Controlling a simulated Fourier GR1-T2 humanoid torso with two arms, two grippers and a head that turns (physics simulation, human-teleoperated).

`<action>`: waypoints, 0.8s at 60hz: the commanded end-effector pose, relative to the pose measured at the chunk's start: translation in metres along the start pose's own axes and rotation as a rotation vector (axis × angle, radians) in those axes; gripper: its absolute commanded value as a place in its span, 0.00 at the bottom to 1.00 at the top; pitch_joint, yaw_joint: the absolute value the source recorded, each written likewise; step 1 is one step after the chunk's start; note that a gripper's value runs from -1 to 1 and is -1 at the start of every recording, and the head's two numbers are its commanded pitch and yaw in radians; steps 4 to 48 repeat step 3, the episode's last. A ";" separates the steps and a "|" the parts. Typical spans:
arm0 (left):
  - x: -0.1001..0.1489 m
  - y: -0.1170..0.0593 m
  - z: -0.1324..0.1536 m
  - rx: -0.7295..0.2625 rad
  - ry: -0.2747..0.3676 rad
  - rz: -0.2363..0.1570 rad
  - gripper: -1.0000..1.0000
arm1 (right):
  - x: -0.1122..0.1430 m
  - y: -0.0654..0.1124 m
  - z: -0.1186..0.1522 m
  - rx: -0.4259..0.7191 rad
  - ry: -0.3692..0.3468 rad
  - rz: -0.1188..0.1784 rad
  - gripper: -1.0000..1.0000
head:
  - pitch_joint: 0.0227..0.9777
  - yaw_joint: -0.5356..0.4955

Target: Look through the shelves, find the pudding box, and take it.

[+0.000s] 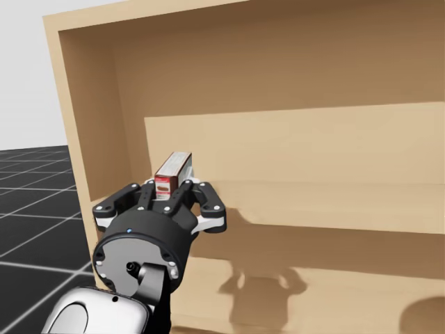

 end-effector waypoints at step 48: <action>0.004 0.012 0.032 -0.088 -0.039 -0.024 1.00 | -0.001 0.001 0.000 0.004 -0.005 0.007 0.00 | 0.25 0.82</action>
